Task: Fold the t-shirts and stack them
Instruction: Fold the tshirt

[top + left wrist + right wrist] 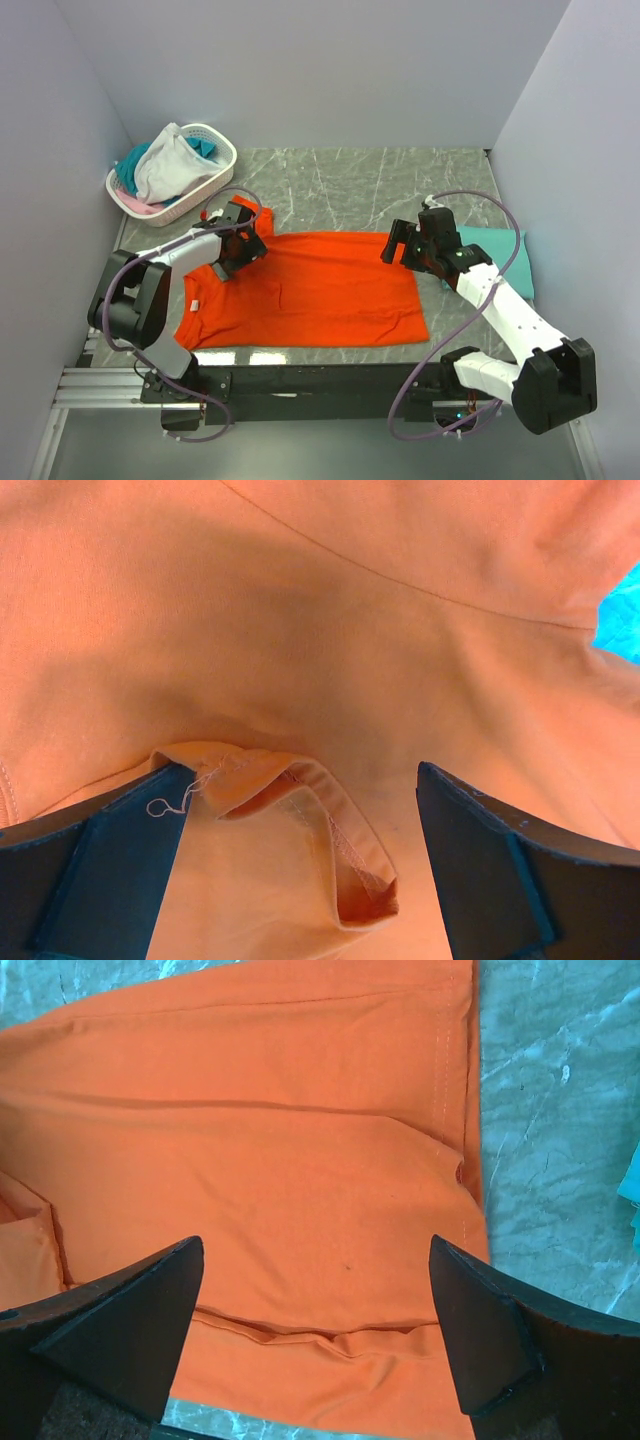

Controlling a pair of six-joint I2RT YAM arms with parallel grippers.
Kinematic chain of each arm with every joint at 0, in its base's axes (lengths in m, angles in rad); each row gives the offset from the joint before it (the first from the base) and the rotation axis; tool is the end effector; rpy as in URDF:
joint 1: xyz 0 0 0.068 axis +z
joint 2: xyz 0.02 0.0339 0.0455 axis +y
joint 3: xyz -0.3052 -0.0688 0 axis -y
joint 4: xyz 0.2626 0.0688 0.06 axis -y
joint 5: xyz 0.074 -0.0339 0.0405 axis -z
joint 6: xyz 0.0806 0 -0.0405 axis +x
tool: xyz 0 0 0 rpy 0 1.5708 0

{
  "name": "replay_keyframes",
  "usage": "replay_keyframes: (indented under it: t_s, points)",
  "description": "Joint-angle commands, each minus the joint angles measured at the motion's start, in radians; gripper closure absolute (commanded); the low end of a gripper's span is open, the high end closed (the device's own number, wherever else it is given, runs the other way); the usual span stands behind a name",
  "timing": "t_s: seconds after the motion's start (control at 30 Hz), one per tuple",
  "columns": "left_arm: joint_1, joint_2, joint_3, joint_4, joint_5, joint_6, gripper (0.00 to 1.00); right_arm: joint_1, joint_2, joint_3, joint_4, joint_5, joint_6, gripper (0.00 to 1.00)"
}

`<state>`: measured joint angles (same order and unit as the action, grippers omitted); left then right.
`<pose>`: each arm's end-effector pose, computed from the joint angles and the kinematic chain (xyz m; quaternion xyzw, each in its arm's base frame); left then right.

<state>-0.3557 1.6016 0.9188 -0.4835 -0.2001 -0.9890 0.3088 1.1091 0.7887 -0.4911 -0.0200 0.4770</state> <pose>0.3160 -0.1003 0.1588 -0.3226 0.9200 -0.0479 0.2173 0.2459 0.0801 0.2489 0.0743 0.9258 0.1505 0.3388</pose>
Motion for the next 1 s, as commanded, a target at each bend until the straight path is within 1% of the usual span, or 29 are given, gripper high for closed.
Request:
replay_keyframes:
  t_s: [0.0,0.1,0.23,0.57,0.73,0.83,0.97]
  points:
    - [0.003,-0.002,0.025,0.016,0.013,0.006,0.01,-0.008,-0.032,-0.005,0.019,0.017,-0.012,0.00]
    - [0.003,-0.035,0.046,0.010,-0.005,0.022,0.01,-0.010,-0.046,-0.017,0.029,0.018,-0.014,0.00]
    - [0.003,-0.029,0.092,-0.013,-0.030,0.036,0.01,-0.010,-0.042,-0.028,0.031,0.038,-0.011,0.00]
    - [0.007,0.081,0.117,0.000,-0.032,0.047,0.01,-0.010,-0.031,-0.057,0.051,0.029,0.005,0.00]
    - [0.011,0.121,0.135,-0.024,-0.022,0.035,0.01,-0.010,-0.034,-0.060,0.046,0.034,-0.003,0.00]
    - [0.006,0.080,0.127,-0.041,-0.019,0.035,0.01,-0.010,-0.052,-0.052,0.037,0.052,-0.009,0.00]
    - [0.003,-0.049,0.141,-0.085,-0.068,0.032,0.01,-0.010,-0.083,-0.052,0.037,0.077,-0.012,0.00]
